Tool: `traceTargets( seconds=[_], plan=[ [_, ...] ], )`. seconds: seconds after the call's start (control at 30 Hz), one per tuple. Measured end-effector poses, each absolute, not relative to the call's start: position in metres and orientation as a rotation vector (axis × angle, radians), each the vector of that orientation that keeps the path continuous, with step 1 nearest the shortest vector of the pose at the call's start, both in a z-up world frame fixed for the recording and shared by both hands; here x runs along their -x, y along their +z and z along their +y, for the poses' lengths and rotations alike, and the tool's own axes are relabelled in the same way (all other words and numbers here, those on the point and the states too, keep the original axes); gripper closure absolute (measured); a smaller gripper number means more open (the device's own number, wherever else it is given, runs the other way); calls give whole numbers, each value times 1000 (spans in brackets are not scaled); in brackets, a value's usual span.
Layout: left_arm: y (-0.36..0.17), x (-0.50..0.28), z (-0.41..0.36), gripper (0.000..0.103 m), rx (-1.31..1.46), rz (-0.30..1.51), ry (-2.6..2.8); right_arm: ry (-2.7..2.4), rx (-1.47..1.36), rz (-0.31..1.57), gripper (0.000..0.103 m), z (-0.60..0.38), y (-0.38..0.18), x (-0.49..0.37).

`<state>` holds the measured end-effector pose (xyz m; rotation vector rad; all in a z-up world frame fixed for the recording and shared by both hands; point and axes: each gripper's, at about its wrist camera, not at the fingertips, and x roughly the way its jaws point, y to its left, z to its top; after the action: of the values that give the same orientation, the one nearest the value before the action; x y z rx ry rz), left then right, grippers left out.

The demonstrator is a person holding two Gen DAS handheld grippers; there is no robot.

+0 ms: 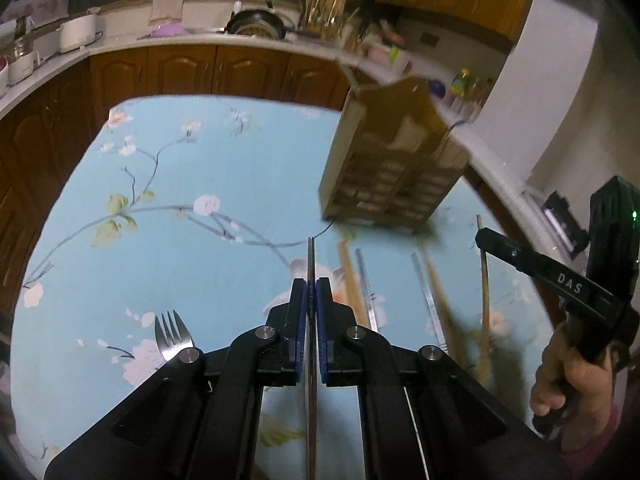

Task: Organize utensils
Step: 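Lift the knife with the left tool while the right tool lifts the chopstick over the holder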

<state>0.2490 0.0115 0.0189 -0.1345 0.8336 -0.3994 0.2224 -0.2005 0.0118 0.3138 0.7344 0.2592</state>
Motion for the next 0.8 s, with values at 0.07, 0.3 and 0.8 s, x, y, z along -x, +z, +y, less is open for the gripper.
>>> traceTargets(
  seconds=[0.07,0.3,0.8],
  plan=[
    [33,-242,12,99,144,804,-411,267,-313,701,98,-201,26,-216],
    [73,-222,10,99,140,714,-440,277,-317,586,98,-210,71,-195],
    [108,-219,-4,99,134,627,-454,242,-316,462,98,-231,108,-187]
  ],
)
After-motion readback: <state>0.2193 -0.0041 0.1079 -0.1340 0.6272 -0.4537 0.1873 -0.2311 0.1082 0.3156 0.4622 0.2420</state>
